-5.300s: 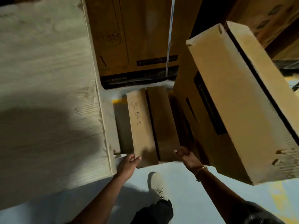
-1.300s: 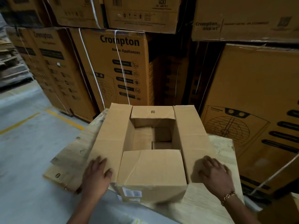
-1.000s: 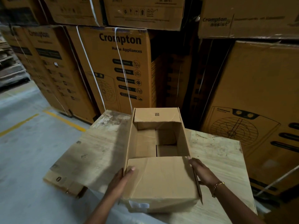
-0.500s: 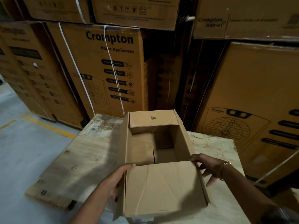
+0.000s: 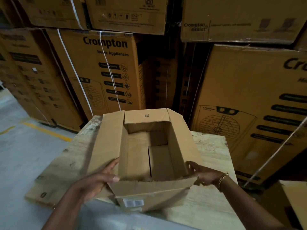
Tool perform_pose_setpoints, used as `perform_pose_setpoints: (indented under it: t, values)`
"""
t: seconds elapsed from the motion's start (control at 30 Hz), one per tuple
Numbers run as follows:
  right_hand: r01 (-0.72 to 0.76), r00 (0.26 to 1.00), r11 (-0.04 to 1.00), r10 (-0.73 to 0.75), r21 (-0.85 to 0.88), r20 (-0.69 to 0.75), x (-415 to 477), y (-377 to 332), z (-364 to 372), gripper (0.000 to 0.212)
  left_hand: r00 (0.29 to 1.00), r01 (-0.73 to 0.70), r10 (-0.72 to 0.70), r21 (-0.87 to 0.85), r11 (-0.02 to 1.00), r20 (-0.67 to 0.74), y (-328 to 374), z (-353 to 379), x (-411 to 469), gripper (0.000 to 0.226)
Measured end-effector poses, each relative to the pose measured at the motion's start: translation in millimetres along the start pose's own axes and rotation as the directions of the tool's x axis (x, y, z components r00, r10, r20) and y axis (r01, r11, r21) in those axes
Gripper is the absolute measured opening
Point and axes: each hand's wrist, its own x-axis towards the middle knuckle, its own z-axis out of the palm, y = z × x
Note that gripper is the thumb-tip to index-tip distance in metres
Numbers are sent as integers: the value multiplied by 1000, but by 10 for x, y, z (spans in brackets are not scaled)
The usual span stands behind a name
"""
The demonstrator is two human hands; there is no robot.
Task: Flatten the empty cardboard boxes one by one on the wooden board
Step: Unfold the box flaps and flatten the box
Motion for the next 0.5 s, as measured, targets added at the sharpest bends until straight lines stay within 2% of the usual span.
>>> perform_pose_setpoints:
  t: [0.07,0.13,0.2,0.27,0.33,0.37,0.4,0.5]
  values:
    - [31,999,997,-32,-77,-11,-27,52,120,122,996,10,-16,71,997,83,-87,68,-155,124]
    - [21,998,985,-29,-169,-47,-33,124,191,146,997,26,-35,124,992,75,-182,148,-231,123]
    - [39,997,965,-53,-258,-49,-47,168,254,151,999,54,-52,164,985,-14,-292,211,-213,131]
    - [79,994,945,-97,-316,-42,-92,160,309,149,989,139,-105,393,909,-109,-375,293,-124,147]
    - [76,993,926,-102,-369,-52,-111,169,361,151,956,285,-134,714,640,-262,-477,394,-15,165]
    - [47,994,912,-83,-406,-70,-105,185,391,154,934,346,-115,779,523,-338,-539,449,36,170]
    - [16,993,890,-67,-456,-94,-88,207,428,157,916,381,-77,795,471,-393,-606,503,85,172]
    - [-50,971,839,-85,-541,-222,-35,283,594,149,873,375,118,805,459,-474,-791,590,187,162]
